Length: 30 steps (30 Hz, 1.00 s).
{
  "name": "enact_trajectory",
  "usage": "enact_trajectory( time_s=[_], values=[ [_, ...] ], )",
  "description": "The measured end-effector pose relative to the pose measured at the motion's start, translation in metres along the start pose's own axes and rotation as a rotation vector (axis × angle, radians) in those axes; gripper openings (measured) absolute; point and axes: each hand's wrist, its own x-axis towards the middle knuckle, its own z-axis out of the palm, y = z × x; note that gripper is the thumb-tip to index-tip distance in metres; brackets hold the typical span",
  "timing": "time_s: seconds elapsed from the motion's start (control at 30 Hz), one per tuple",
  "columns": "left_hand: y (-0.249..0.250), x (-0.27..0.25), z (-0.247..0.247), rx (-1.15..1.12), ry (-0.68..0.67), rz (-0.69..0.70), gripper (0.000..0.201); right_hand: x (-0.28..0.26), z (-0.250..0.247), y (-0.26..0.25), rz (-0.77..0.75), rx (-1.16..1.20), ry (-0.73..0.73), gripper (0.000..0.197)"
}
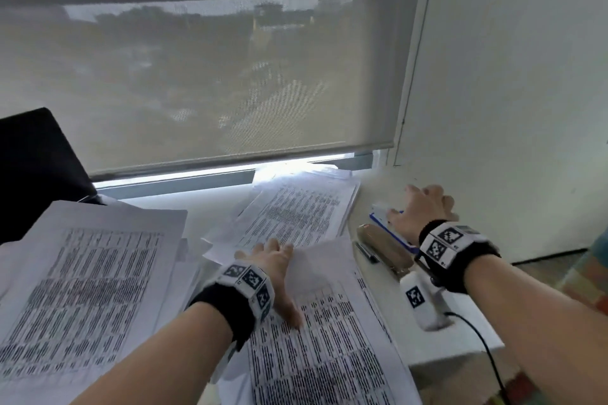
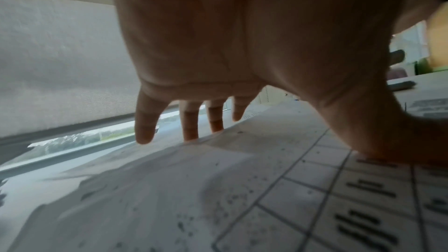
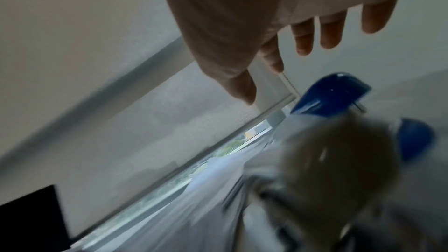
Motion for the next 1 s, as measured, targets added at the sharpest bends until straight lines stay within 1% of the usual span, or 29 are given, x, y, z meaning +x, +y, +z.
enact_trajectory(
  time_s=[0.03,0.1,0.13,0.17,0.23,0.27,0.3,0.37,0.4,0.47,0.53,0.57,0.6,0.67,0.73,0.8,0.87,0.93,1.0],
  values=[
    [-0.001,0.002,0.001,0.012,0.013,0.006,0.145,0.012,0.002,0.000,-0.028,-0.056,-0.057,0.049],
    [-0.003,0.006,0.005,0.003,0.018,0.008,0.145,0.029,0.010,0.003,-0.072,-0.123,-0.206,0.022],
    [-0.005,0.007,0.006,-0.012,0.015,0.005,0.145,0.035,0.015,0.005,-0.067,-0.105,-0.244,0.018],
    [-0.006,0.007,0.007,-0.029,0.014,0.004,0.143,0.037,0.016,0.007,-0.045,-0.077,-0.249,0.023],
    [-0.007,0.004,0.007,-0.050,0.032,0.009,0.132,0.041,0.014,0.015,0.008,0.050,-0.186,0.037],
    [-0.006,0.000,0.005,-0.049,0.037,0.011,0.125,0.039,0.009,0.017,0.030,0.176,-0.123,0.042],
    [-0.005,-0.004,0.004,-0.050,0.046,0.013,0.121,0.034,0.002,0.022,0.082,0.356,-0.088,0.041],
    [-0.001,-0.012,0.000,-0.052,0.065,0.010,0.116,0.018,-0.013,0.029,0.139,0.741,0.026,0.022],
    [0.001,-0.016,-0.002,-0.058,0.076,0.004,0.114,0.008,-0.022,0.032,0.143,0.869,0.056,0.017],
    [0.004,-0.026,-0.004,-0.095,0.100,-0.019,0.109,-0.017,-0.041,0.034,0.109,1.085,0.044,0.013],
    [0.004,-0.032,-0.003,-0.100,0.142,-0.026,0.110,-0.049,-0.052,0.033,0.053,1.249,-0.078,0.021],
    [0.003,-0.033,0.000,-0.100,0.175,-0.024,0.111,-0.064,-0.054,0.034,0.010,1.260,-0.158,0.025],
    [0.002,-0.032,0.004,-0.110,0.206,-0.021,0.110,-0.079,-0.052,0.033,-0.042,1.198,-0.241,0.027],
    [-0.002,-0.031,0.010,-0.128,0.243,-0.027,0.107,-0.104,-0.045,0.028,-0.169,0.971,-0.421,0.030],
    [-0.003,-0.034,0.013,-0.121,0.274,-0.027,0.106,-0.122,-0.031,0.016,-0.270,0.763,-0.546,0.038],
    [-0.002,-0.037,0.013,-0.087,0.308,-0.016,0.105,-0.130,-0.014,-0.001,-0.403,0.666,-0.581,0.031],
    [-0.001,-0.041,0.013,-0.064,0.345,-0.013,0.102,-0.127,0.002,-0.018,-0.513,0.581,-0.546,0.022],
    [-0.003,-0.046,0.015,-0.062,0.386,-0.003,0.100,-0.120,0.008,-0.029,-0.519,0.474,-0.500,0.016],
    [-0.008,-0.052,0.018,-0.105,0.410,-0.018,0.107,-0.116,0.007,-0.036,-0.481,0.415,-0.501,0.022]
  ],
)
